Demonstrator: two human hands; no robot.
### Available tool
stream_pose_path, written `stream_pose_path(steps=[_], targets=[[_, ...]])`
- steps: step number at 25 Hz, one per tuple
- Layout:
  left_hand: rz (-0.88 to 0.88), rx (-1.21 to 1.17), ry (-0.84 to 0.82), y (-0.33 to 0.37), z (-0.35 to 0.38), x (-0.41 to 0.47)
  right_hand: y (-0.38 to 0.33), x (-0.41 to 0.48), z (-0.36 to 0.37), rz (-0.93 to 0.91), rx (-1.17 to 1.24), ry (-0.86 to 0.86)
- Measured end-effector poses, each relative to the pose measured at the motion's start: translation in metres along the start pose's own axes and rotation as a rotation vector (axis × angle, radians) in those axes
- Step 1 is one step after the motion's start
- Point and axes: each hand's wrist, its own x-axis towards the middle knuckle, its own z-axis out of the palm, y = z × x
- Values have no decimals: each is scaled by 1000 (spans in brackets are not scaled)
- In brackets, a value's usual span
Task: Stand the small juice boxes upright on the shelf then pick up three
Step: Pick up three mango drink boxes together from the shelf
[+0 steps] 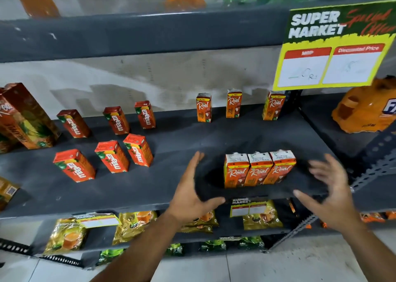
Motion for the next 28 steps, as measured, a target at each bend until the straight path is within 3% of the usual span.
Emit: stream_pose_path(steps=[2, 6, 8, 10, 12, 14, 17, 24, 28], targets=[[127, 86, 196, -13, -37, -37, 1, -37, 13, -21, 13, 89], [268, 130, 676, -50, -134, -91, -33, -76, 101, -291, -172, -277], [229, 80, 892, -69, -186, -100, -67, -66, 155, -345, -149, -427], [111, 50, 995, -83, -235, -100, -111, -34, 209, -276, -38, -479], [-28, -97, 896, -99, -270, -86, -149, 5, 255, -120, 94, -506], [-116, -204, 661, -116, -290, -67, -173, 42, 291, 24, 151, -535], [-207, -223, 346, -124, -294, -41, -188, 64, 323, 97, 51, -568], [-224, -221, 61, -123, -288, -4, -198, 74, 345, 187, 30, -655], [-268, -224, 27, -122, -280, 5, -196, 57, 364, 170, 1, -645]])
